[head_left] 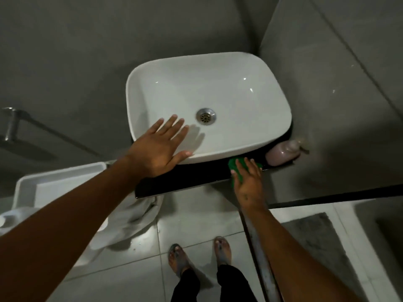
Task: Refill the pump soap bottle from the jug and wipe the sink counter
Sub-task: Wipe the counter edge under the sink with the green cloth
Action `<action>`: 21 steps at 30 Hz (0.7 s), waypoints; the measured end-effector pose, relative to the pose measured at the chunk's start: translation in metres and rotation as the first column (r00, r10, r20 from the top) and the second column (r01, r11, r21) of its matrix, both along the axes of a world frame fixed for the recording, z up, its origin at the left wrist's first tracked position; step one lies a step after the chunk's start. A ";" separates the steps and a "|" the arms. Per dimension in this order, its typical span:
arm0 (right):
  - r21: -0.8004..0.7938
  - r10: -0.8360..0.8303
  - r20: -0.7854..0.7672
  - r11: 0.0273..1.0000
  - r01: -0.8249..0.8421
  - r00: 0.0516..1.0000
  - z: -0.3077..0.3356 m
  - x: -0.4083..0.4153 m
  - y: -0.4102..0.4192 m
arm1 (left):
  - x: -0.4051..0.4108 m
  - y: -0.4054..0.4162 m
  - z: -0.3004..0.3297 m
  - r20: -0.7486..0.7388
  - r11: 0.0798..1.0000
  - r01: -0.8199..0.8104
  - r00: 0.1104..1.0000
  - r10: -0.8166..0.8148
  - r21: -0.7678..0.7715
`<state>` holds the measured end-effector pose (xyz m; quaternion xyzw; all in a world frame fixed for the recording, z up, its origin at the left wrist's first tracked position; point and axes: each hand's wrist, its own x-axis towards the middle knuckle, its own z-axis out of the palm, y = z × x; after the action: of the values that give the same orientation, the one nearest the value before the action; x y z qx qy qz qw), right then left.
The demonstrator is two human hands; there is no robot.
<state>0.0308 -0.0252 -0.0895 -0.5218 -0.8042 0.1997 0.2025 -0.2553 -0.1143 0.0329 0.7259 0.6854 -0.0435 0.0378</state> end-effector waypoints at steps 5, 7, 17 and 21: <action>-0.037 0.044 0.040 0.998 -0.043 0.998 -0.006 -0.004 0.000 | 0.005 0.000 0.005 0.010 1.000 -0.001 1.000 0.001 -0.021; -0.019 0.145 0.053 0.989 -0.144 0.988 -0.007 0.005 -0.002 | 0.007 0.000 0.007 0.013 1.000 -0.017 1.000 0.017 -0.023; -0.019 0.331 0.172 0.943 -0.333 0.928 0.009 -0.046 -0.047 | 0.007 0.000 0.009 0.038 0.997 -0.058 0.997 0.060 -0.057; 0.004 0.439 0.172 0.895 -0.446 0.882 0.005 -0.065 -0.069 | -0.016 -0.011 0.006 0.016 0.999 -0.022 1.000 0.022 -0.037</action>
<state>-0.0344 -0.0945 -0.0846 -0.3348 -0.9203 0.1788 0.0951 -0.2714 -0.1258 0.0393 0.7178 0.6921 -0.0498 0.0573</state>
